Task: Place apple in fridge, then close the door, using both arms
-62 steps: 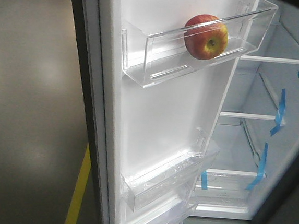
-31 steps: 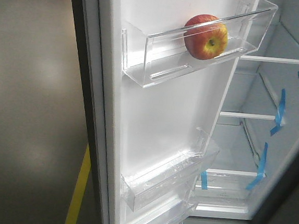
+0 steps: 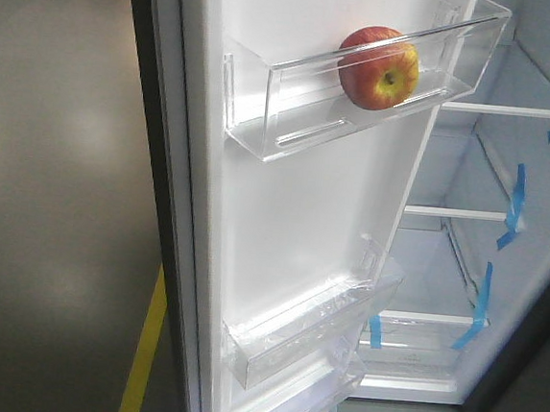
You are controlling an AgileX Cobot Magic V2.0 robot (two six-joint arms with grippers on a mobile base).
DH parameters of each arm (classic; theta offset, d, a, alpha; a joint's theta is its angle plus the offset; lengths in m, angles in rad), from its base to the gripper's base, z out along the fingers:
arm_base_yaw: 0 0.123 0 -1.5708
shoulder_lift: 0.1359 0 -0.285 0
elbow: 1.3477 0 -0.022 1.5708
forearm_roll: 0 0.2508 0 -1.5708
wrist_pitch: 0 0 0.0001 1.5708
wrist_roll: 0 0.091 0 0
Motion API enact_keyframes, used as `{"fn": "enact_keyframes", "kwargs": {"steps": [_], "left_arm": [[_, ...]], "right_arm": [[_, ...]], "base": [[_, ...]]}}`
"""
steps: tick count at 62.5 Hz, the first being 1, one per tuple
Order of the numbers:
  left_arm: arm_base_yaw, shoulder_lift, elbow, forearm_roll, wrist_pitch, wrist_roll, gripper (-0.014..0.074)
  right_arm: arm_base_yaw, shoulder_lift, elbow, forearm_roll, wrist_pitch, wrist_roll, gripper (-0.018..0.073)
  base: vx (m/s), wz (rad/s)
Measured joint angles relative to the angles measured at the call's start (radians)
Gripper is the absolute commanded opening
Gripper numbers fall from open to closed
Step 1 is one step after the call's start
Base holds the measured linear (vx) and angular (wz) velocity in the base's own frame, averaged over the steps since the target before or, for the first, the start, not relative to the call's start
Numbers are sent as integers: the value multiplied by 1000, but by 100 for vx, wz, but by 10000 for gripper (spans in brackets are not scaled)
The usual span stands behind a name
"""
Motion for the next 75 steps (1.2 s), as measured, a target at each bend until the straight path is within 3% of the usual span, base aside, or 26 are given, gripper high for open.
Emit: {"fn": "enact_keyframes", "kwargs": {"steps": [10,27,35,56,65,75], "left_arm": [[0,84,-189,-9,-105,114,-6],[0,516,-457,-12,-100,261,-6],[0,768,-624,-13,-8,291,-6],[0,1349,-1150,-13,391,329,-6],[0,1516,-1313,-78,542,332,4],[0,1615,-1410,-155,613,358,69]], "right_arm": [[0,0,0,0,-3,1,-3],[0,0,0,-7,-5,1,-3],[0,0,0,-7,-5,1,-3],[0,0,0,-7,14,1,-3],[0,0,0,-7,24,1,-3],[0,0,0,-7,26,1,-3]], "base": [[0,0],[0,0],[0,0],[0,0],[0,0],[0,0]]}}
